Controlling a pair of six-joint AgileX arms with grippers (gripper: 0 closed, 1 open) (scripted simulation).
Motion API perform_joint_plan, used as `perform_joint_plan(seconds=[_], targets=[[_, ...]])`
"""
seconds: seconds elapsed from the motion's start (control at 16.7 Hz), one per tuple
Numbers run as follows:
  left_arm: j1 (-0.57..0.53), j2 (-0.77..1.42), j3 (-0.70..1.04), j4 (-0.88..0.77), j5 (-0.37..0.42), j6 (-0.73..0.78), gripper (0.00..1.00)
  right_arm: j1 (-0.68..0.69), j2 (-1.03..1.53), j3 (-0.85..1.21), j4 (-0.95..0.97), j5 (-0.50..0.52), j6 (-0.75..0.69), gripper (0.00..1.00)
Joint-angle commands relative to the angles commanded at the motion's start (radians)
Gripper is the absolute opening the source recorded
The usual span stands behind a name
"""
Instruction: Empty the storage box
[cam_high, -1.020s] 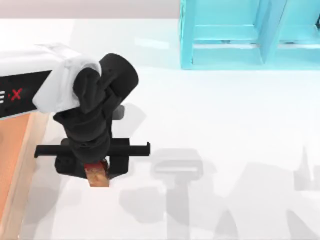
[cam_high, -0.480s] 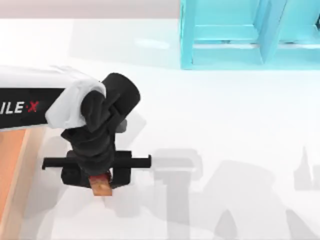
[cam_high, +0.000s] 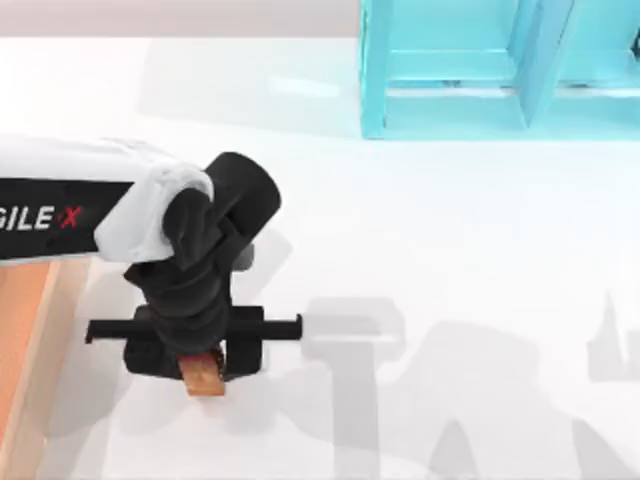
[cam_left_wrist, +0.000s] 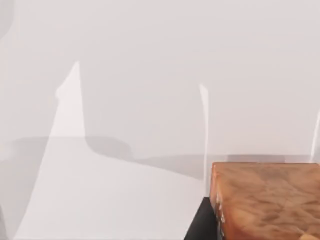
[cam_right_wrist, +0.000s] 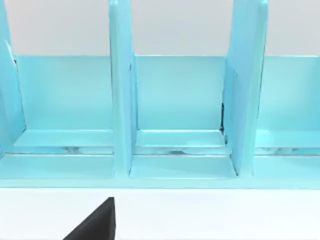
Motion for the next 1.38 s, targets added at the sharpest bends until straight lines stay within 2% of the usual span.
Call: perform_joint_plan(seconds=[0.6, 1.2, 1.38], targets=[[0.000, 0.000, 0.000, 0.000, 0.000, 0.000, 0.98, 0.000, 0.000, 0.000, 0.000, 0.000, 0.000, 1.00], [0.000, -0.002, 0.003, -0.003, 0.000, 0.000, 1.00, 0.000, 0.000, 0.000, 0.000, 0.000, 0.000, 1.00], [-0.003, -0.021, 0.051, -0.068, -0.001, -0.003, 1.00, 0.000, 0.000, 0.000, 0.000, 0.000, 0.000, 1.00]])
